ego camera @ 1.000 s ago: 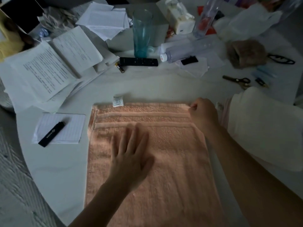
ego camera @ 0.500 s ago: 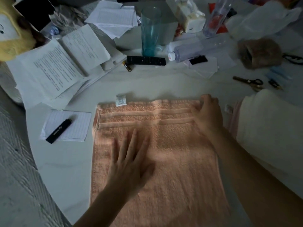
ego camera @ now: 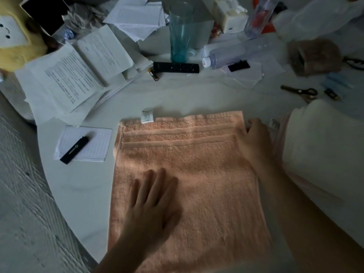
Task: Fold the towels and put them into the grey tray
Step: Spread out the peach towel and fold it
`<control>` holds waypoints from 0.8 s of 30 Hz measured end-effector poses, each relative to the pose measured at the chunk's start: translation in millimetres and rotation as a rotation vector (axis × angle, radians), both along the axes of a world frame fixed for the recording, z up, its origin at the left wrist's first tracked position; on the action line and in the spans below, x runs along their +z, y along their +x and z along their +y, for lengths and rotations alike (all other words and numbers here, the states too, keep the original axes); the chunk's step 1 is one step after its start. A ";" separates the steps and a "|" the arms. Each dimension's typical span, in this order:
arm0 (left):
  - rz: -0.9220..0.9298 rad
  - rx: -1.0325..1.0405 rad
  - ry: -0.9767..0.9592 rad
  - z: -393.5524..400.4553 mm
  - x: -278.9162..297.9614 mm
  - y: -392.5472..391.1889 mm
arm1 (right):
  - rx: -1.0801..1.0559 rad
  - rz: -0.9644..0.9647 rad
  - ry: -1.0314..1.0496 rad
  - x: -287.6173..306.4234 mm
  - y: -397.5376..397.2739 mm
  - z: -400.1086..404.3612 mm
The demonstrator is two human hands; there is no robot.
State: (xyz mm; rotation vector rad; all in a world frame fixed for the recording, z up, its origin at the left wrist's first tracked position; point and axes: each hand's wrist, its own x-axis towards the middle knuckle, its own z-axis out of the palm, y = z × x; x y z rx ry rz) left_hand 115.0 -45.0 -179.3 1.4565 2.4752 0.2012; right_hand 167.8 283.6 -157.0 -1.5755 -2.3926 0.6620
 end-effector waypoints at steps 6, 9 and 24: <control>-0.069 0.178 0.047 15.5 18.0 -3.8 | -0.007 0.036 -0.256 5.9 82.9 -66.1; -0.066 0.314 0.140 24.7 24.6 -10.8 | -0.037 0.119 -0.317 9.6 108.9 -79.0; -0.615 0.921 0.009 -47.4 48.7 -42.5 | -0.008 0.076 -0.617 8.1 172.5 -89.9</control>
